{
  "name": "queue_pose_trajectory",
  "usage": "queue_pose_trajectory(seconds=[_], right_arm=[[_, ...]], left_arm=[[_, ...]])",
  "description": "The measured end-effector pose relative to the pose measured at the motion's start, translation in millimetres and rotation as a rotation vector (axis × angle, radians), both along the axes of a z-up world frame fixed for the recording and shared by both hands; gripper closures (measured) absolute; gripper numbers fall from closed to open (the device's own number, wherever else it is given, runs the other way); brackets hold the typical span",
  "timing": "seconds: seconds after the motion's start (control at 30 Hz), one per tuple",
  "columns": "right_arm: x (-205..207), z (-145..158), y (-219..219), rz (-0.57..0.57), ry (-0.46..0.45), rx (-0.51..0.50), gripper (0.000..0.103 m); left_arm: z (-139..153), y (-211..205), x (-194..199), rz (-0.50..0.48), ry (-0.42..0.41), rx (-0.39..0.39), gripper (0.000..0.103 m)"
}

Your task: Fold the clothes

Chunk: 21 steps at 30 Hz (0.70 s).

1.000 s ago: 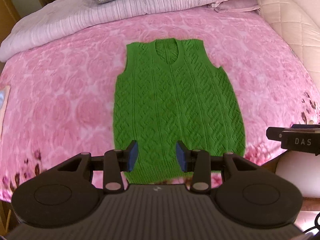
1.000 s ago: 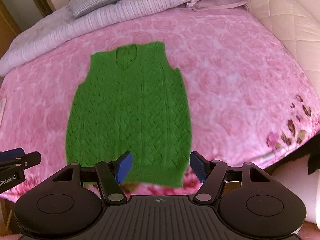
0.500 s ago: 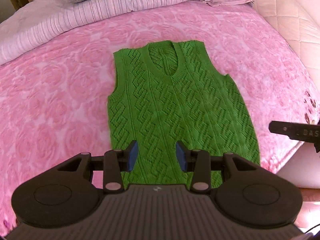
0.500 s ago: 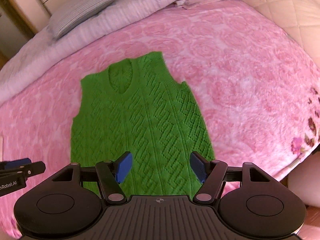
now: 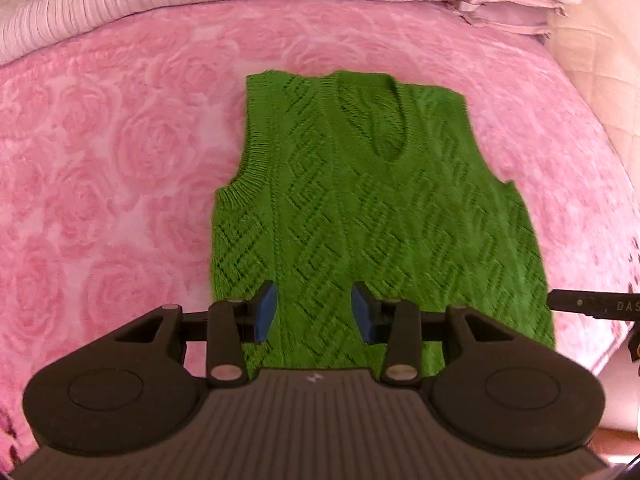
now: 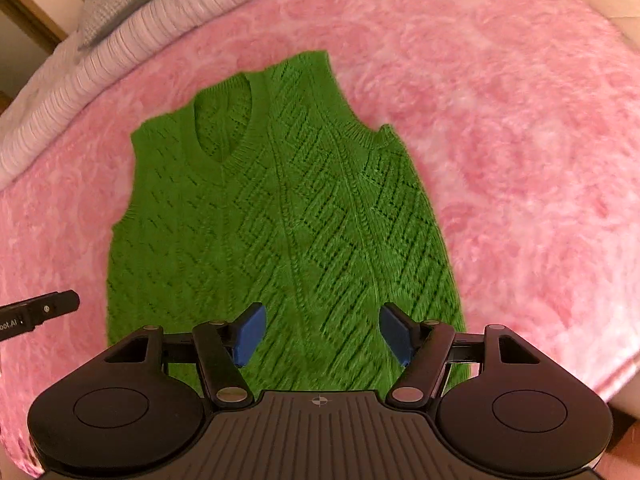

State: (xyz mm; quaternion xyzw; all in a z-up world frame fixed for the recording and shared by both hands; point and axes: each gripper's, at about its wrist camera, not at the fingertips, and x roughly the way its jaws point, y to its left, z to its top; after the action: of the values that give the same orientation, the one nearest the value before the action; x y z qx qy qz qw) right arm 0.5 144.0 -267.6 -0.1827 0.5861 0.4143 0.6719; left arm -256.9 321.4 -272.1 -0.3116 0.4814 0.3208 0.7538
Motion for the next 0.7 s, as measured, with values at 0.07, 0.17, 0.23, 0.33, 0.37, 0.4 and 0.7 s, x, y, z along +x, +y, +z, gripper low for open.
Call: queue_pose_trajectory(seconds=[0.07,0.17,0.23,0.33,0.37,0.4,0.7], right_arm=[[15,-16,7,0.025,0.007,0.004,0.037],[42,-39,20,0.075,0.015,0.013,0.042],[60,-55,32,0.116,0.021,0.024,0.044],[85,-73,50,0.193,0.022,0.057,0.045],[92,-78,57,0.218,0.02,0.069,0.046],[100,-81,63,0.239,0.017,0.079,0.046],[159,-101,134,0.341,-0.021,0.17,0.046]], left_arm=[[-14,10,2,0.011,-0.006,0.007,0.067],[-40,30,8,0.032,-0.01,0.015,0.067],[-56,43,14,0.043,-0.013,0.022,0.067],[-78,61,26,0.046,-0.014,0.026,0.067],[-84,67,30,0.046,-0.012,0.025,0.067],[-89,73,35,0.045,-0.014,0.025,0.067],[-110,145,66,0.057,-0.041,0.088,0.067]])
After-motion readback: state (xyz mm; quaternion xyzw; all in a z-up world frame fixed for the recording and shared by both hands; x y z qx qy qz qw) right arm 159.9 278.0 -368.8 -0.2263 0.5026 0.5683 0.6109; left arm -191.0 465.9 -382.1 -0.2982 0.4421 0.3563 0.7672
